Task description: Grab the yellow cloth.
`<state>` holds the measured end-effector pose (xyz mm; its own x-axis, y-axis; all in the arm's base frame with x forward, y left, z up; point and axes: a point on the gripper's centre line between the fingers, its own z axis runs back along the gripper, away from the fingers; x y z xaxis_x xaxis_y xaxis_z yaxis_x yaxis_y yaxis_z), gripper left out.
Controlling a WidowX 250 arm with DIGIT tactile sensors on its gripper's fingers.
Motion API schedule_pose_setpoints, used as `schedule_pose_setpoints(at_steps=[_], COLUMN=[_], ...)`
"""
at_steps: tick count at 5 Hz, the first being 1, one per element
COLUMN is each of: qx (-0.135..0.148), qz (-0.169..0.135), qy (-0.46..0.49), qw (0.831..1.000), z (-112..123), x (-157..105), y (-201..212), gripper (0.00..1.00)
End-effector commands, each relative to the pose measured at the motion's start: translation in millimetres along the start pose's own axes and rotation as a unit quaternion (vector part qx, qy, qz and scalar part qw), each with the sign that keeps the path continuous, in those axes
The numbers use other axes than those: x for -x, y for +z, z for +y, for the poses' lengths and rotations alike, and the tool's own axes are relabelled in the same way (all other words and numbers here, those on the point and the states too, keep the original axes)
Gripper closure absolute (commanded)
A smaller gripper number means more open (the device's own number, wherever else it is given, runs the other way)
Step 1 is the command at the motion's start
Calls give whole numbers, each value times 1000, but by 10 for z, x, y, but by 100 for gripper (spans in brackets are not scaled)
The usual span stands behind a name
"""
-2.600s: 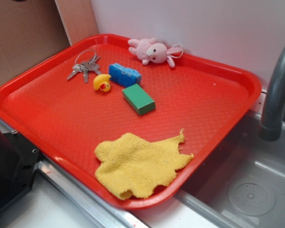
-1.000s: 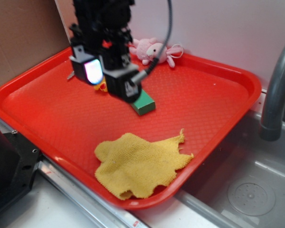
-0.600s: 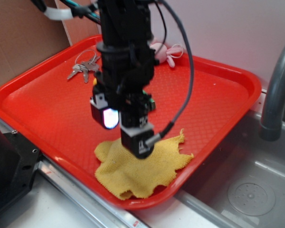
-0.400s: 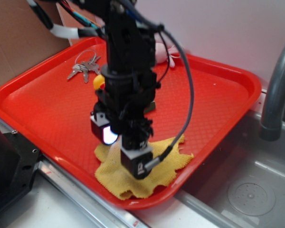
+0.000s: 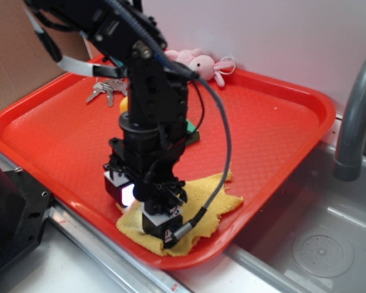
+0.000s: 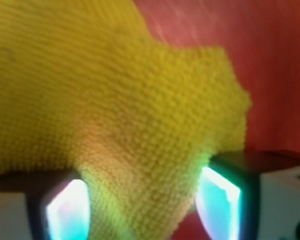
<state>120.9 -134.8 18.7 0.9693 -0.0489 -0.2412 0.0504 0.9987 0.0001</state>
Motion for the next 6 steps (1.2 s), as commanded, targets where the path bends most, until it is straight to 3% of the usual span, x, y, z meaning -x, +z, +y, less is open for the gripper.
schedule_pose_setpoints(at_steps=[1, 2, 3, 4, 5, 6], qx=[-6, -3, 16, 17, 15, 46], qz=[4, -10, -48, -80, -99, -122], qy=[8, 52, 69, 76, 111, 150], qw=[1000, 999, 996, 994, 989, 980], z=[35, 145, 323, 489, 733, 1157], x=[36, -67, -206, -265, -227, -141], y=[-57, 158, 710, 1115, 1450, 1820], gripper=[100, 100, 100, 100, 100, 100])
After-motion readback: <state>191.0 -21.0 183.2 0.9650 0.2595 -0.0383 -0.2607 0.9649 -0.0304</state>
